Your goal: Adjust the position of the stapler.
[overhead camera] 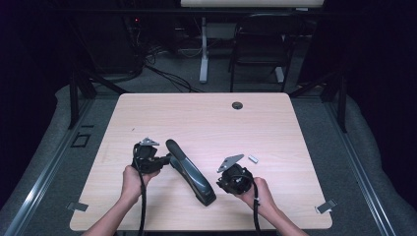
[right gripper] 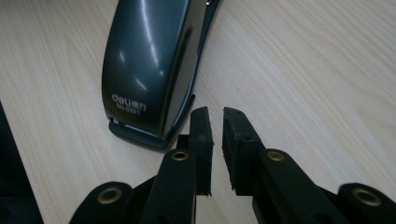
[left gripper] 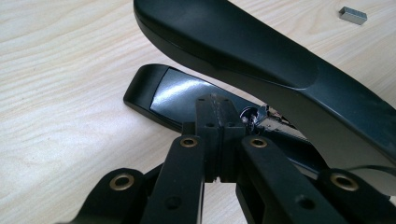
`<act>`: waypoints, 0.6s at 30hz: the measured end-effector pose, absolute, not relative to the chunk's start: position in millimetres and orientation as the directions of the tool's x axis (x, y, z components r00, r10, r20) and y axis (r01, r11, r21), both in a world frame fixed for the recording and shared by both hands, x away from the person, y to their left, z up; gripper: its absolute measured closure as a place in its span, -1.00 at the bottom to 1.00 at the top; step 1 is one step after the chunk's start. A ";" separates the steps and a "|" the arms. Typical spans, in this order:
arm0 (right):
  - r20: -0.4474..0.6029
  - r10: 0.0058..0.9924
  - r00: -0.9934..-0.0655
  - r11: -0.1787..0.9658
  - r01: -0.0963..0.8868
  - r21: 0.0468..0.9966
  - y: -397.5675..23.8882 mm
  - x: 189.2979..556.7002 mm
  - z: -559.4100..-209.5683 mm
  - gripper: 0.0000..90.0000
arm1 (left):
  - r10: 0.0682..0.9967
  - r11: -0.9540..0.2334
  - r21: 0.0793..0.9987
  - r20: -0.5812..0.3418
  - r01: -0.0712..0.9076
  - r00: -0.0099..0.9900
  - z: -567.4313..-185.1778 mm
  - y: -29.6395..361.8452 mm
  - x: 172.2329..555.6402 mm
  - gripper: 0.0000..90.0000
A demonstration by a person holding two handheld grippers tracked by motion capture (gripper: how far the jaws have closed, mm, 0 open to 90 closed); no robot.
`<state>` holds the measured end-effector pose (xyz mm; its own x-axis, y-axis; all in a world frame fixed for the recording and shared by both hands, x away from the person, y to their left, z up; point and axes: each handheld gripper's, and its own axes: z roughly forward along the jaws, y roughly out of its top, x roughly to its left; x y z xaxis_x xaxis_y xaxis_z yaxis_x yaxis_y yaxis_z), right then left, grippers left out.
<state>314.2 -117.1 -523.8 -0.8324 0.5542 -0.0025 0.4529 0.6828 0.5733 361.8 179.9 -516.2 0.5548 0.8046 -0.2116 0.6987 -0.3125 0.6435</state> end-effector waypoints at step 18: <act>0.013 0.542 -0.840 0.682 0.449 0.577 -100.8 317.1 -528.2 0.88 | 0.796 -0.333 0.639 -0.205 0.694 0.570 -514.8 169.6 362.3 1.00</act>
